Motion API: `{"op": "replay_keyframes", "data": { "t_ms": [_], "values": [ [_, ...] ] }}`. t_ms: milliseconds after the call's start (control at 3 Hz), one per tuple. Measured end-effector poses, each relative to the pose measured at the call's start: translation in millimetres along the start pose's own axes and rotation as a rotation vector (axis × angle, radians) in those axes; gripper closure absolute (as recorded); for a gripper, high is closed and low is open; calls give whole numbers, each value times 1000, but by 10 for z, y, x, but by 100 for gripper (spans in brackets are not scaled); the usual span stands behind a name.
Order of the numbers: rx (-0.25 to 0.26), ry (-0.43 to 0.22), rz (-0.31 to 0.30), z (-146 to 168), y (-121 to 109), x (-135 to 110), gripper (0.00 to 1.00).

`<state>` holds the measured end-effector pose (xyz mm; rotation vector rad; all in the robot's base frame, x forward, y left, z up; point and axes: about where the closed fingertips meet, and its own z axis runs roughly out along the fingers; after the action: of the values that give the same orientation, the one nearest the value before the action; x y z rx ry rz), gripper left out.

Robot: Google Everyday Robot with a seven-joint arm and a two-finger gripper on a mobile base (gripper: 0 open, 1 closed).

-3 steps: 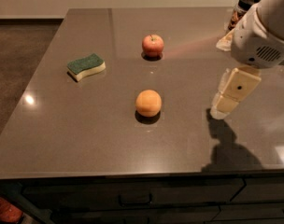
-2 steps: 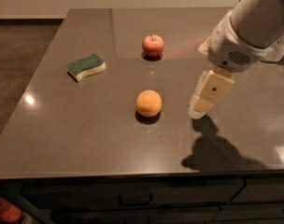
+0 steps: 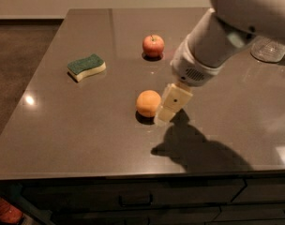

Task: Move orange near sponge

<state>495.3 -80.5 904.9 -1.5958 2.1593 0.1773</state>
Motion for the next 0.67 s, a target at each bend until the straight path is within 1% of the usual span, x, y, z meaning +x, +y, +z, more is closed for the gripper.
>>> {"op": "replay_keyframes", "data": {
  "t_ms": [333,667],
  "values": [
    [-17,11,2,333,-7,-133,0],
    [-26,28,-2,542,-13,-170,0]
  ]
}}
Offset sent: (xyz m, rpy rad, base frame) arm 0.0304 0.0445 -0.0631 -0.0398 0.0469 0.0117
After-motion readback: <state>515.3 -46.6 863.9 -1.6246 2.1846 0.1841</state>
